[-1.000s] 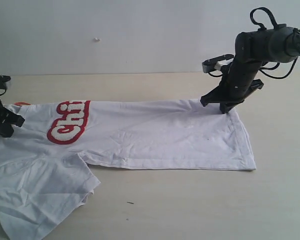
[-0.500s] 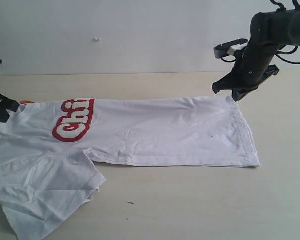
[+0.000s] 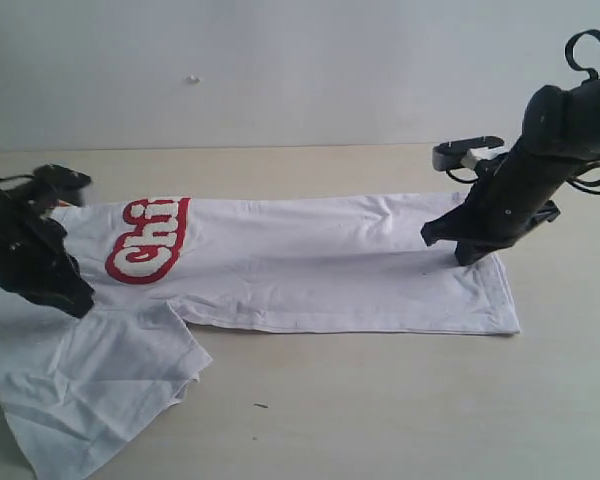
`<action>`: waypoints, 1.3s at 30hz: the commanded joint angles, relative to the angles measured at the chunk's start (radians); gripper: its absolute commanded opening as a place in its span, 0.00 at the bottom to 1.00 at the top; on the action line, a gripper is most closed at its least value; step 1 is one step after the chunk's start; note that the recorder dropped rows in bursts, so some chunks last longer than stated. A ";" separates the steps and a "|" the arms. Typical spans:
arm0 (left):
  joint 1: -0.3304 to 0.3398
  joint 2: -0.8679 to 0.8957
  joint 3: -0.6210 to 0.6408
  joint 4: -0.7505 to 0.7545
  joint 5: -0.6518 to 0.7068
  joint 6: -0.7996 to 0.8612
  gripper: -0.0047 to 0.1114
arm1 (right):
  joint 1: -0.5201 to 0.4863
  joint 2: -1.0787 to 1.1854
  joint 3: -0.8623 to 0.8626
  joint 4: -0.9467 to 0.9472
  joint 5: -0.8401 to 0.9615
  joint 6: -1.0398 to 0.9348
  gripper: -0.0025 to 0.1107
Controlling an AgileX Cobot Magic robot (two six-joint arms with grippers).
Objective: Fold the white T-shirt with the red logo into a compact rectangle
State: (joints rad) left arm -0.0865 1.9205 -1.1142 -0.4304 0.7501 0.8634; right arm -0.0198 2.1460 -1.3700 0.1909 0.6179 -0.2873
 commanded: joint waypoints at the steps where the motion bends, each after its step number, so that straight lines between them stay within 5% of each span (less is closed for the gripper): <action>1: -0.119 -0.013 0.074 0.084 -0.038 -0.042 0.04 | -0.003 -0.020 0.089 -0.023 -0.084 -0.022 0.02; 23: -0.237 -0.023 0.277 0.053 0.127 -0.139 0.04 | -0.003 -0.170 0.320 -0.006 -0.195 0.012 0.02; 39: -0.238 -0.318 0.354 0.076 -0.092 -0.253 0.04 | -0.003 -0.276 0.449 0.023 -0.234 0.026 0.02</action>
State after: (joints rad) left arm -0.3329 1.6521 -0.7719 -0.3737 0.7403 0.6720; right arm -0.0180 1.8783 -0.9256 0.2104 0.4106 -0.2635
